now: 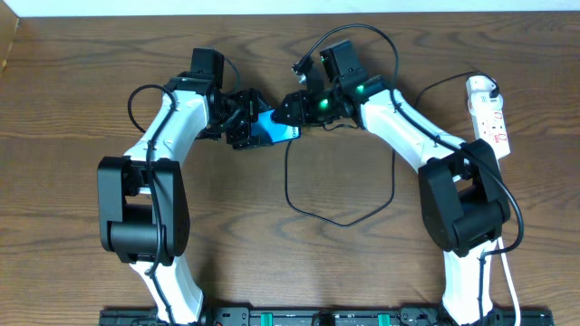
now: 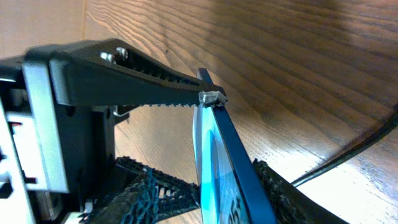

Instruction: Plug charger to phone and switch on socket

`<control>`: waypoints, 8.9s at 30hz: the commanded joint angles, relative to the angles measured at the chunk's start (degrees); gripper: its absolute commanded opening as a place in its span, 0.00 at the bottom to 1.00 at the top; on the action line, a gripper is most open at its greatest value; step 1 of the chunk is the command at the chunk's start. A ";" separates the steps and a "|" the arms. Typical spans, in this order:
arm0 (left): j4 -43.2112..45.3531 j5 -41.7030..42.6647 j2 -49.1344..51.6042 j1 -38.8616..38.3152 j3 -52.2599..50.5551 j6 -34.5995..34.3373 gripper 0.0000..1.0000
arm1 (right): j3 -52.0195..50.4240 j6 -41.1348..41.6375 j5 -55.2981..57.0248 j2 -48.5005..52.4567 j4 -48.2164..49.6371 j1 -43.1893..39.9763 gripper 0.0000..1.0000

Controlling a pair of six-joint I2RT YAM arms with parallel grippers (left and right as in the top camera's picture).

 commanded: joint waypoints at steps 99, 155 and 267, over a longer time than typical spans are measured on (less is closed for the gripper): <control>47.41 -0.39 -1.70 -0.07 0.96 20.02 0.12 | 0.90 81.68 -0.76 3.08 47.12 -4.04 0.01; 41.81 41.03 -1.70 13.27 0.85 44.68 0.07 | 8.83 2.12 12.55 3.08 -12.28 -10.23 0.59; 41.79 41.00 -1.70 18.64 0.85 44.33 0.07 | 16.55 -21.03 -32.54 11.10 -12.68 -8.33 0.01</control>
